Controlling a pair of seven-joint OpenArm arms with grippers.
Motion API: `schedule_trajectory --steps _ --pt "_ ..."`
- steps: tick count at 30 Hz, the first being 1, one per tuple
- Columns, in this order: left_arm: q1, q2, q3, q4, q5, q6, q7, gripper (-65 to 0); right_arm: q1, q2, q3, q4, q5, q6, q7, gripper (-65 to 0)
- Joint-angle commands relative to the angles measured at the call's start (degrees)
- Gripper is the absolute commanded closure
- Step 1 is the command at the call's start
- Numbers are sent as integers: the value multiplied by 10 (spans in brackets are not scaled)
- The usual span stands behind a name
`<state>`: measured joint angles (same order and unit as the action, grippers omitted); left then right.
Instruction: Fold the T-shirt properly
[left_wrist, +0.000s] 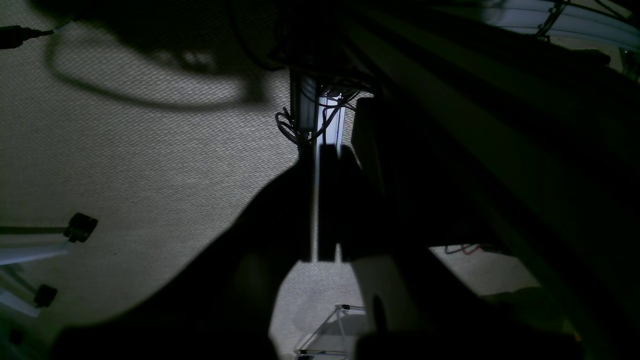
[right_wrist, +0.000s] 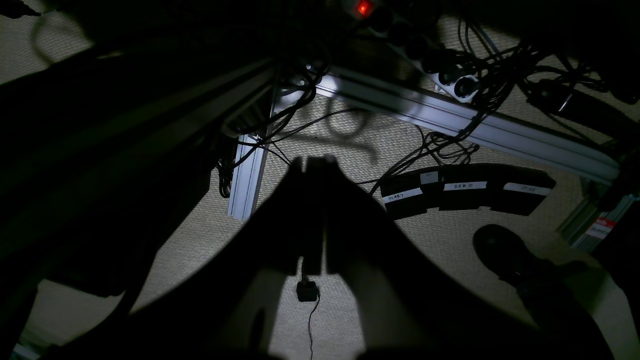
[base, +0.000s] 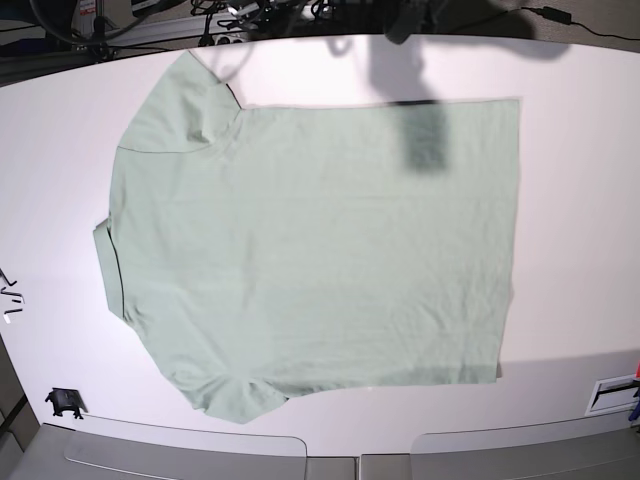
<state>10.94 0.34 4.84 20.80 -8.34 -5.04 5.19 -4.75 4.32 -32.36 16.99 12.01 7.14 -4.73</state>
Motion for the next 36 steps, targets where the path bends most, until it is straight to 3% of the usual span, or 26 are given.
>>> schedule_trajectory --steps 1,9,19,36 --pt "3 6 1 3 0 -11 2 0 1 1 1 4 0 3 4 0" --pt "7 4 1 3 0 -10 9 0 -2 15 1 4 0 3 4 0" --pt "38 -22 1 11 0 -10 8 0 -32 64 1 38 0 4 4 0" --pt "249 -120 1 284 -1 -10 9 0 -220 160 2 233 2 3 4 0"
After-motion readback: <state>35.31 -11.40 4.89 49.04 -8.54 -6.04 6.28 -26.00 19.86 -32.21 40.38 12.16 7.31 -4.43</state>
